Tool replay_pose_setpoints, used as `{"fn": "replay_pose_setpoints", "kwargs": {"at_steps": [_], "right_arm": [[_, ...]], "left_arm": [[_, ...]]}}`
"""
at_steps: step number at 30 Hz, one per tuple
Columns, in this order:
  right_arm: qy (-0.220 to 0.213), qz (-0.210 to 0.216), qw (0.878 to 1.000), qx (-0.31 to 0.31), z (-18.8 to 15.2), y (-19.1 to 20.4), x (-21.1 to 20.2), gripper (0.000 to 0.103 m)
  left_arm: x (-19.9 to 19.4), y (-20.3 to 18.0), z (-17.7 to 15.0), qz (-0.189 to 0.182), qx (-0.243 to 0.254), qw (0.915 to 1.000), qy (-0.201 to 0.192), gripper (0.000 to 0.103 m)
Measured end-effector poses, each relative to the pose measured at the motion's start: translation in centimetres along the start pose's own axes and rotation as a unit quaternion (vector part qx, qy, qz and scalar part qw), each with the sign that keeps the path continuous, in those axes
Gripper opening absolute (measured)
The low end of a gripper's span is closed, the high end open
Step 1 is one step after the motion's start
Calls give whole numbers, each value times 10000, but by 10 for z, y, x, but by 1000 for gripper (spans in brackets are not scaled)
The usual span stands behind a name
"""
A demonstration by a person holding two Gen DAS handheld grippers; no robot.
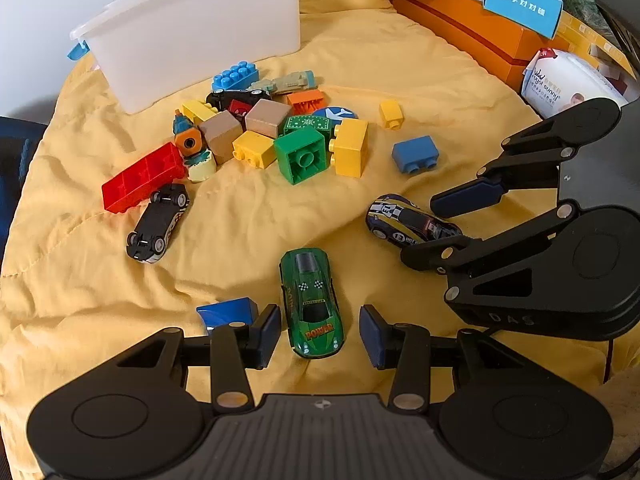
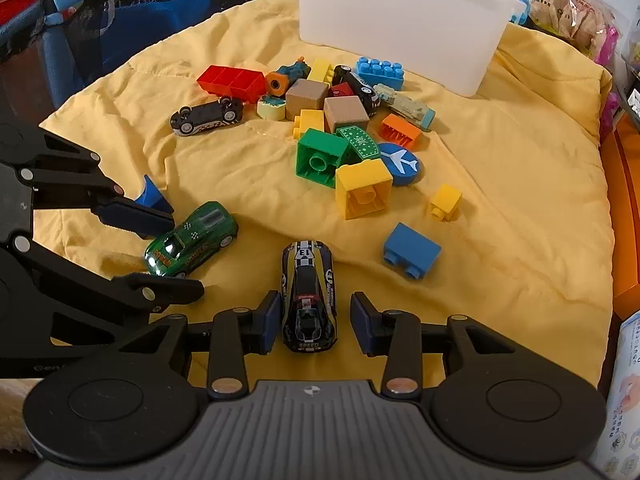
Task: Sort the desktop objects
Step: 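Carry both cars over the white bin and open both tools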
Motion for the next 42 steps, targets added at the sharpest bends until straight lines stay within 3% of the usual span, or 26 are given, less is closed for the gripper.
{"fn": "replay_pose_setpoints", "kwargs": {"at_steps": [5,7,9,22,30,37,42], "right_arm": [[-10,-32,10000,-55,0,2,2,40],[-39,-18,9999,-124,0,4,1,38],[-27,-41,9998,-200,1,8,1,33],[-421,-388,9971,-508,28,1,-21,33],[-943,-689,9911,-637,76,-24,-32,33],[-1533,-1069,9811,-491,139,-55,-44,33],[-1918,-1311,9717,-433,184,-67,-48,33]], "left_arm": [[3,3,-1,-40,-17,10000,37,47],[3,4,-1,-67,-41,10000,4,34],[0,6,0,-130,-67,9999,-57,34],[-35,16,35,-135,100,9977,-663,33],[-68,56,96,210,355,9890,-1421,33],[-88,89,156,621,701,9783,-1849,33],[-93,115,199,770,692,9735,-2039,33]]}}
Point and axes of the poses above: each gripper's, at about its wrist camera, not at the fingertips, and x roughly the way its jaws point, y to its left, z to its top, the point moved 1 cm from there along x, roughly the way its jaws point, and after that the axes turned 6 degrees about -z, right-handed, at the moved point
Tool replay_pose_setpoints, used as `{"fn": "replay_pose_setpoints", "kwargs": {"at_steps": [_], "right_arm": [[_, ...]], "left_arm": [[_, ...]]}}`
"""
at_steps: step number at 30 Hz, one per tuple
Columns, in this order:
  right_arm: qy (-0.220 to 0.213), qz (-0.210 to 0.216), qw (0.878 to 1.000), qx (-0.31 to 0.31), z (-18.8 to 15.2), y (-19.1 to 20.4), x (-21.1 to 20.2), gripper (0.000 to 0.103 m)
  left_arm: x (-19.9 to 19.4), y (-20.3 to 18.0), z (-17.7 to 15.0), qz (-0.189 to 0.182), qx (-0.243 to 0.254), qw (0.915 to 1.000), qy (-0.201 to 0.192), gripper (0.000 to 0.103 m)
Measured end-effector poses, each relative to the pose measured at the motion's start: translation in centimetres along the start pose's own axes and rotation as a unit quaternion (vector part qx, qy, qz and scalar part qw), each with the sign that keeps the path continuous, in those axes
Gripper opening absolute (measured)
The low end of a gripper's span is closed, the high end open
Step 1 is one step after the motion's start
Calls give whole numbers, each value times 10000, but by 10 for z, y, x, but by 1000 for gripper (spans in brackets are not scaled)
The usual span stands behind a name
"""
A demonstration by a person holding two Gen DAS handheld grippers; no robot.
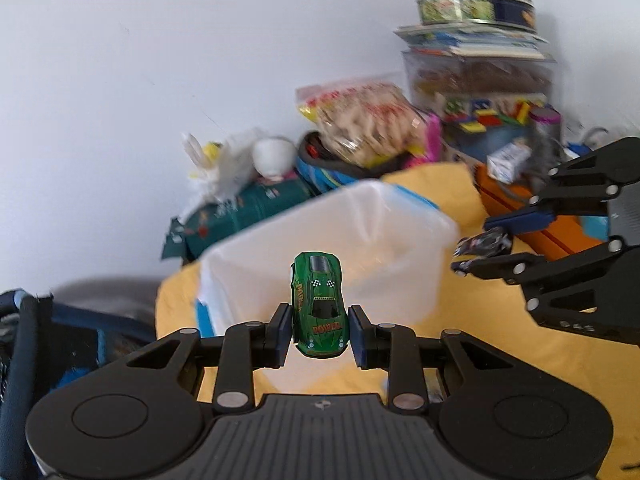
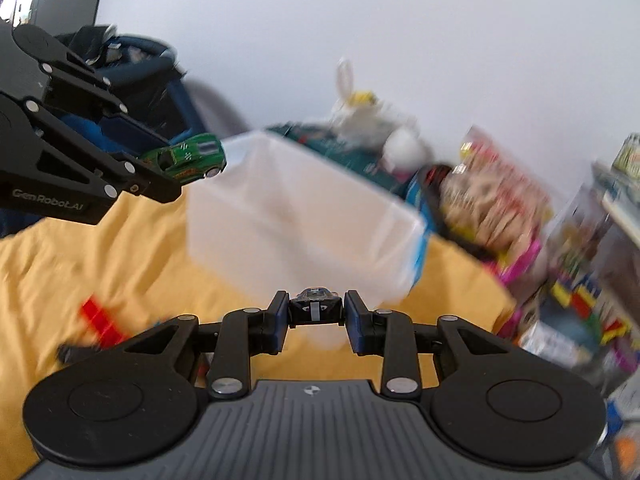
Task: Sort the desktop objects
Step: 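Carry both cars over the white bin and open both tools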
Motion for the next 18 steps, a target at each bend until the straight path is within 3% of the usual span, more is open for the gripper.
{"fn": "replay_pose_setpoints", "kwargs": {"at_steps": [8,15,17,18], "right_arm": [[-374,-276,9983,349,43,-15,41,33],[-85,-258,9980,578,45,-14,81,34],[125,-270,9983,496,41,-10,93,35],[235,-299,9983,433,39,-7,96,39]], "left_arm": [[40,37,36,170,-151,9997,-89,33],[92,47,32,156,-311,9986,408,34],[99,48,29,191,-403,9977,510,40],[98,48,28,186,-446,9977,465,48]]}}
Point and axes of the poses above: each gripper's, at about its wrist camera, not at the fingertips, and x roughly the way its jaws point, y to its left, z to its top, the point moved 1 cm from there along x, roughly the way its jaws point, and after that the axes turned 6 degrees about -z, right-handed, at the moved point
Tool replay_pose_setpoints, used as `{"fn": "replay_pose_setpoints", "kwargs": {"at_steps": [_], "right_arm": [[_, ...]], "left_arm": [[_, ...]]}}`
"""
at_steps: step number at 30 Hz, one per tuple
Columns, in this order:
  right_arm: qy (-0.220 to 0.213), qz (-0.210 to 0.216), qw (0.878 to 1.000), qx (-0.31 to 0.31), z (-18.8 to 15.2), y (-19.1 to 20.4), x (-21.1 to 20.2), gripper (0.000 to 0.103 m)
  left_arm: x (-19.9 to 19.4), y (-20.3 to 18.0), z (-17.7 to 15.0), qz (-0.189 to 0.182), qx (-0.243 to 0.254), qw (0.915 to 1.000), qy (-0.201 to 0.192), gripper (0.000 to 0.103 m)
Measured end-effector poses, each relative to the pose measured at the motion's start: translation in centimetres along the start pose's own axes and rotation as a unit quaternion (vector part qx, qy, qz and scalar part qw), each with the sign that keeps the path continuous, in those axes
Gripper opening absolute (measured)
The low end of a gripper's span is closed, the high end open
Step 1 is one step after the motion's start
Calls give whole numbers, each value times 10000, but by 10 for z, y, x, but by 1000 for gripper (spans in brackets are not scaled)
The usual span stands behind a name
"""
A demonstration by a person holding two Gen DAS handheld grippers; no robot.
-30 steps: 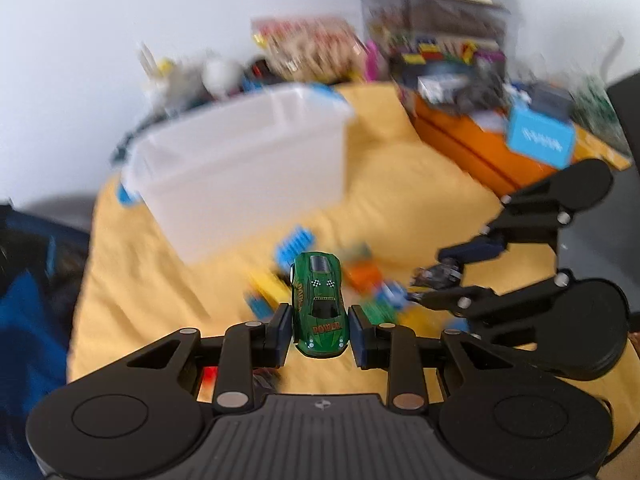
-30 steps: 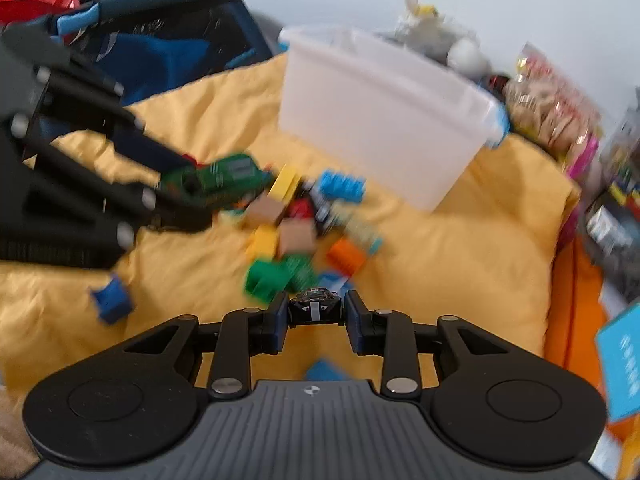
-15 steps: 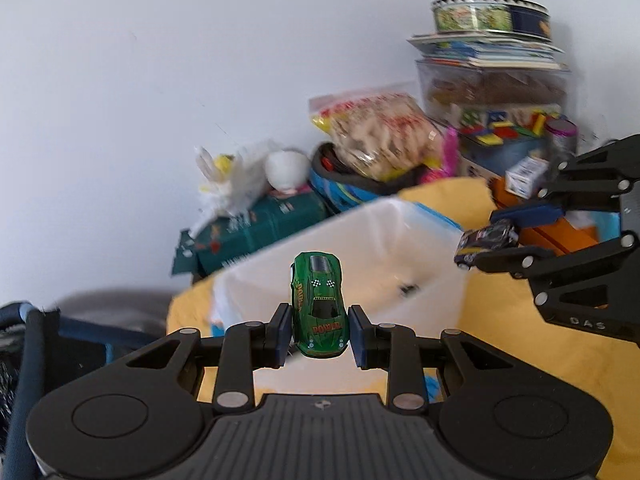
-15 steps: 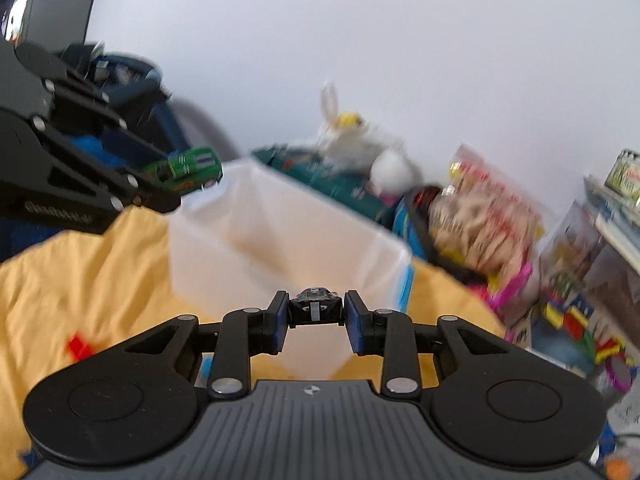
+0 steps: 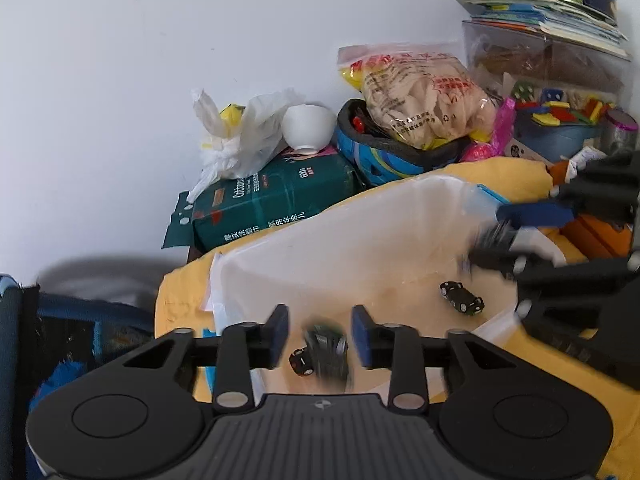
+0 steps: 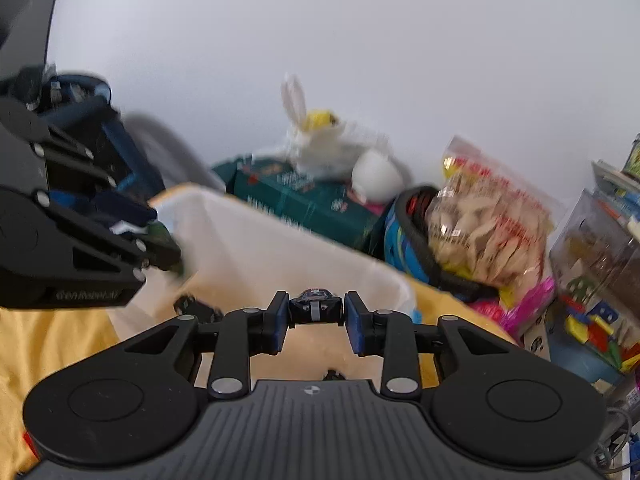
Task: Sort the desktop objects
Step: 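Carry both cars over the white bin and open both tools, then move both open tools back over the toy pile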
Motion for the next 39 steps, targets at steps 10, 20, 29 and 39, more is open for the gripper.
{"fn": "replay_pose_setpoints", "kwargs": {"at_steps": [10,20,29,39], "right_arm": [[-378,205,9989,172,-31,-3,-53,56],[413,633,9970,-177,-134,31,-86,54],[1030,1372,9847,305,-187,35,-100,29],[1164,1425,9826,254,-196,38,-107,26]], "left_arm": [[-72,-39,-44,-235,360,9961,-771,69],[-94,-136,-190,-759,577,9953,183,69],[-96,-157,-237,-1004,224,9913,819,69],[-97,-156,-219,-838,82,9946,607,69]]}}
Point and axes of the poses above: each gripper's, at about its wrist camera, not at the fingertips, and x roughly the way its jaws point, y to its left, z to its top, the point moved 1 cm from there along x, roughly the way its jaws point, and after that the axes turned 6 degrees about -z, right-handed, at the moved point
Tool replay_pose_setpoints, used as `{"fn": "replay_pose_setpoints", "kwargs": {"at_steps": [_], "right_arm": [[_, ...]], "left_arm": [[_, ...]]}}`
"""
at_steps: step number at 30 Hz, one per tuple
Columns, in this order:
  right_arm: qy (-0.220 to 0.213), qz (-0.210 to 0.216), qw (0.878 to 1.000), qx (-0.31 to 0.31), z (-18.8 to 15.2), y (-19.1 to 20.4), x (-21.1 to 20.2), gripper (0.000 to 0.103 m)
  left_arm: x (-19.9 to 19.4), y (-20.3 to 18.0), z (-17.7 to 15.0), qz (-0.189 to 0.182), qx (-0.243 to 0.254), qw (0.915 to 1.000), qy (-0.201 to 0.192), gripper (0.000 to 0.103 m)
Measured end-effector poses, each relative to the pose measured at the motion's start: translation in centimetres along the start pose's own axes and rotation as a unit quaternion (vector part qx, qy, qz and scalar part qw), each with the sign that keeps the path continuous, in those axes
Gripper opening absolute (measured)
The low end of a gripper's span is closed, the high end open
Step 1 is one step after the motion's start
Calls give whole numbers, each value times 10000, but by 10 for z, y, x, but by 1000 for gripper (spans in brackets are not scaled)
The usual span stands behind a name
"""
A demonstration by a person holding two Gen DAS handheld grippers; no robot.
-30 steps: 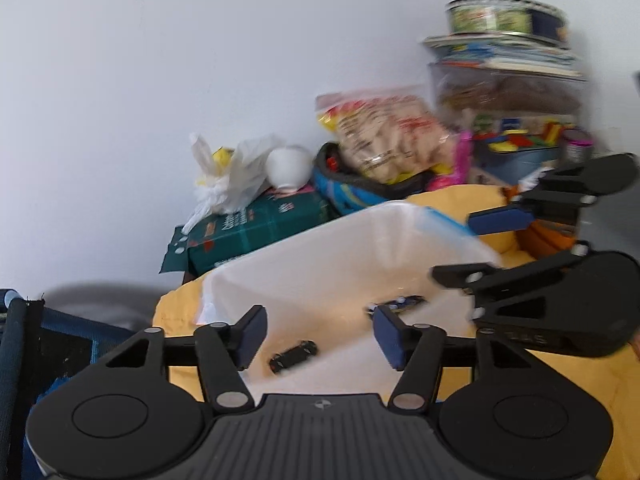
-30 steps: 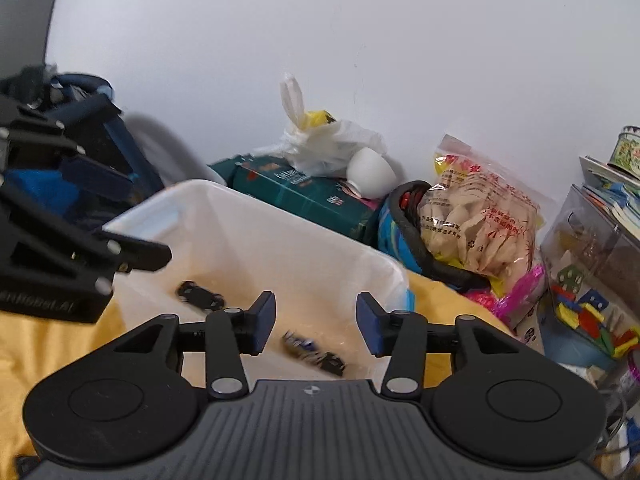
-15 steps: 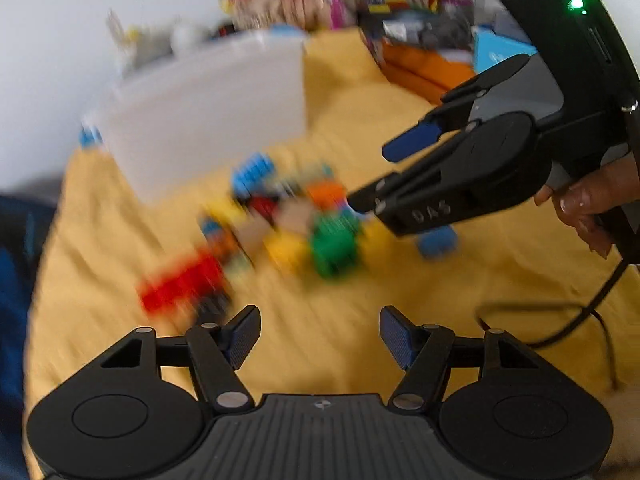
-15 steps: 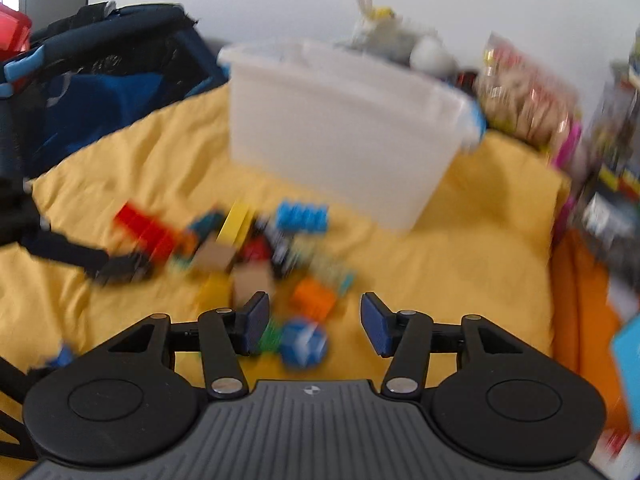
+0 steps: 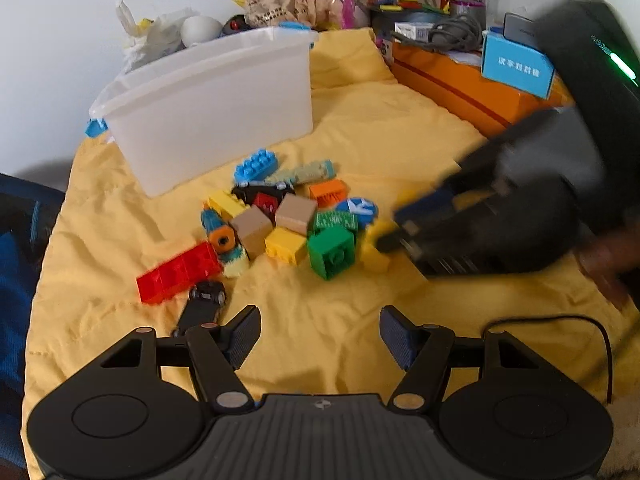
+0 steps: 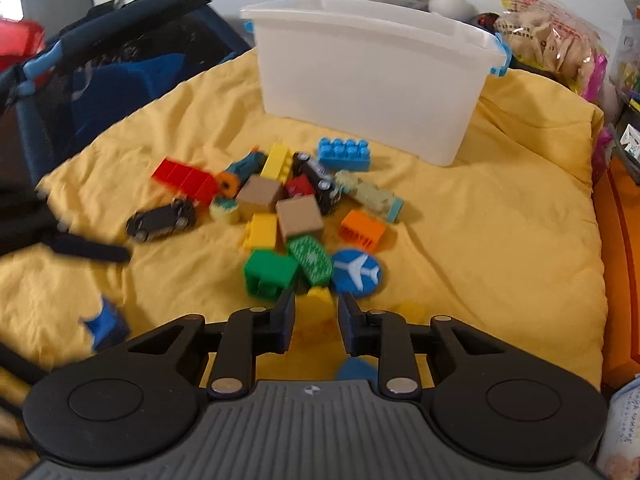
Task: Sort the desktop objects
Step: 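Move both open tools back over the toy pile, then grasp green square brick with left tool while right tool grasps yellow square brick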
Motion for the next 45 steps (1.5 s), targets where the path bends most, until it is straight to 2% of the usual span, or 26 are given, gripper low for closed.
{"fn": "replay_pose_setpoints", "kwargs": {"at_steps": [2,3,5,9,11,12,13,14,17,19,22,29,33,35,38,42,43,45], "right_arm": [[120,-61,9999,-30,-11,2,-5,24],[261,-71,9996,2,-18,1,-5,20],[448,37,9988,180,-30,-1,-5,20],[465,148,9982,334,-48,-2,-15,20],[391,161,9985,350,-50,-2,-21,21],[356,145,9986,357,-50,-2,-23,21],[334,116,9987,364,-50,-2,-25,21],[319,92,9988,370,-50,-2,-26,21],[304,66,9986,430,-51,-5,-28,22],[296,64,9985,449,-51,-6,-27,23],[262,99,9985,466,-49,-7,-25,25],[168,187,9993,290,-43,1,-23,25],[157,213,9994,224,-44,4,-23,25],[151,211,9994,214,-44,4,-24,25],[148,157,9996,194,-46,4,-25,25],[158,98,9993,339,-46,-1,-26,25],[142,96,9992,359,-45,-3,-27,25],[106,89,9992,371,-43,-3,-26,26]], "left_arm": [[4,1,7,-21,-18,10000,-49,69],[6,1,12,-49,-20,10000,-85,69],[14,2,22,-116,-53,9998,-127,69],[37,2,38,-188,6,9998,-86,68],[49,-1,42,-164,234,9996,-15,58],[55,-2,44,-156,321,9994,36,50],[60,-2,45,-171,393,9991,58,36],[64,-2,46,-245,455,9986,93,31],[67,-6,44,-252,916,9954,143,30],[62,-7,43,-413,1102,9928,211,30],[58,-5,41,-609,1138,9914,232,36],[65,5,46,-421,1270,9902,390,31],[70,13,50,-785,1416,9851,580,39],[71,13,50,-783,1494,9839,594,33],[67,11,48,-893,1339,9855,544,32],[56,2,32,-483,1448,9870,496,28],[52,2,28,-372,1538,9861,511,22],[46,2,22,-80,1837,9815,528,21]]}}
Point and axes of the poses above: each gripper's, at about its wrist camera, not at the fingertips, and x roughly the way its jaws point, y to its left, z to its top, the point moved 1 cm from there along x, roughly the way its jaws point, and after that the axes turned 6 degrees about -z, right-handed, at the moved point
